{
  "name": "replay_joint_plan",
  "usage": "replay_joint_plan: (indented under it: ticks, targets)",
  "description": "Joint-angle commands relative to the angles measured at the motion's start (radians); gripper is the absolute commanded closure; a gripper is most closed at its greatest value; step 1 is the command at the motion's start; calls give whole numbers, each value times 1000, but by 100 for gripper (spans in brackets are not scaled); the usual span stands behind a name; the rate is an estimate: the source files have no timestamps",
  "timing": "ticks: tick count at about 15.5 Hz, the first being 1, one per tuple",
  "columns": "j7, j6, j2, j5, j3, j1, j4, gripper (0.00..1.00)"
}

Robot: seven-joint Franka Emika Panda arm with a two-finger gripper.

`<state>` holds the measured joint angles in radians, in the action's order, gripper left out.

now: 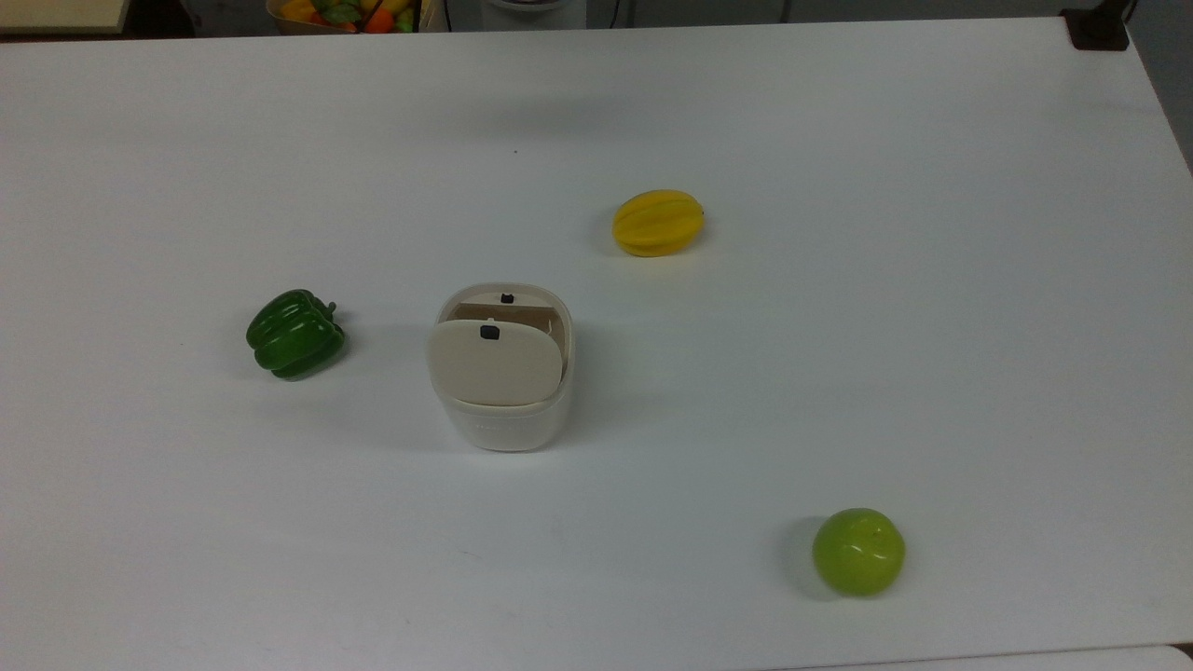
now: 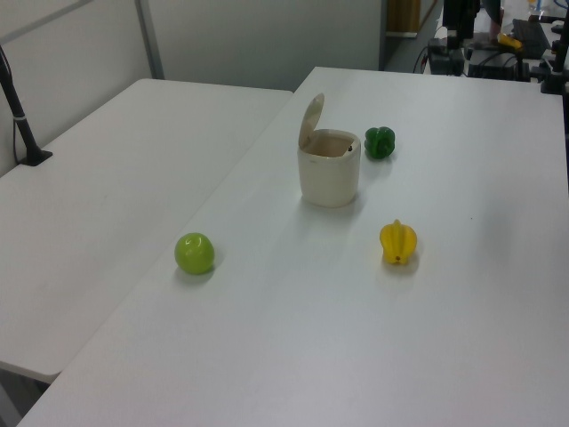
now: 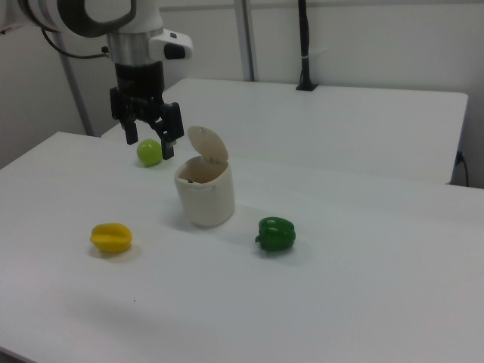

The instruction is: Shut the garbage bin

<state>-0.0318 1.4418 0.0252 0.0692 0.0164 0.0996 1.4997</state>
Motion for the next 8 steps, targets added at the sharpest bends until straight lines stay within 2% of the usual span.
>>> replay_joint_plan:
  ticks: [1,8]
  targets:
    - [12,-17,-16,-5,4,-3,7,0]
    - [10,-12,-13,4,7,-1,5,0]
